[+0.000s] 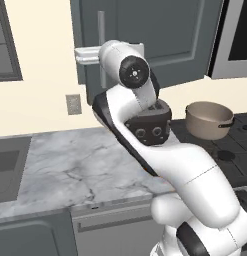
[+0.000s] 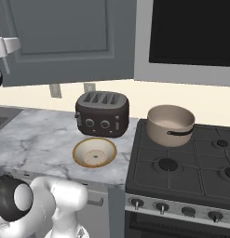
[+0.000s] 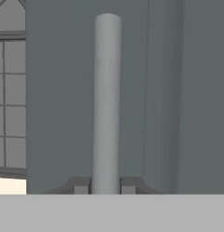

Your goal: Open the cabinet and move the ladle to the pot. Then close the cabinet.

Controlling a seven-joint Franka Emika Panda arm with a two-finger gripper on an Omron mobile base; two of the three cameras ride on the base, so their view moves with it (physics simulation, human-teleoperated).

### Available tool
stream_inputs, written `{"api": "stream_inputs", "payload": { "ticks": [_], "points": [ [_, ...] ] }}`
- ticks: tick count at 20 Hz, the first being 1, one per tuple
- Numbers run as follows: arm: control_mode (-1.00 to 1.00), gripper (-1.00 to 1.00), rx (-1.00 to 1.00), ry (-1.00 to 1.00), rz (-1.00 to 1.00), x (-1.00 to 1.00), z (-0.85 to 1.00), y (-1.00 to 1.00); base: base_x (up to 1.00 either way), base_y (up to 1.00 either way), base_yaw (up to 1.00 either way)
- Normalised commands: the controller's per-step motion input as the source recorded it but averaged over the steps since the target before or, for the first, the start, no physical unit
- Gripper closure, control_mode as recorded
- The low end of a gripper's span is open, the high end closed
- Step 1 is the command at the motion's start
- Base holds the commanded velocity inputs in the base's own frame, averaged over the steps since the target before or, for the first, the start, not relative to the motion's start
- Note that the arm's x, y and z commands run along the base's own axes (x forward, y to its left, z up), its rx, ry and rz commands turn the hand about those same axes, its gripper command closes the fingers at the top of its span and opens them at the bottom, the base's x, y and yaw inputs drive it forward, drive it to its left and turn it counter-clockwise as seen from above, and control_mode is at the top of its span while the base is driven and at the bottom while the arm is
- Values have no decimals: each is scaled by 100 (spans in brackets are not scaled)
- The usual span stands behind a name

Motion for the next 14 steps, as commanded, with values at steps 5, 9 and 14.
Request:
{"api": "stream_inputs", "payload": {
  "ticks": [5,9,14],
  "points": [
    [-100,100,0,1,0,-65,0,-23,0,0,0],
    [-100,100,0,5,0,-64,0,-28,0,0,0],
    [-100,100,0,5,0,-63,0,-30,0,0,0]
  ]
}}
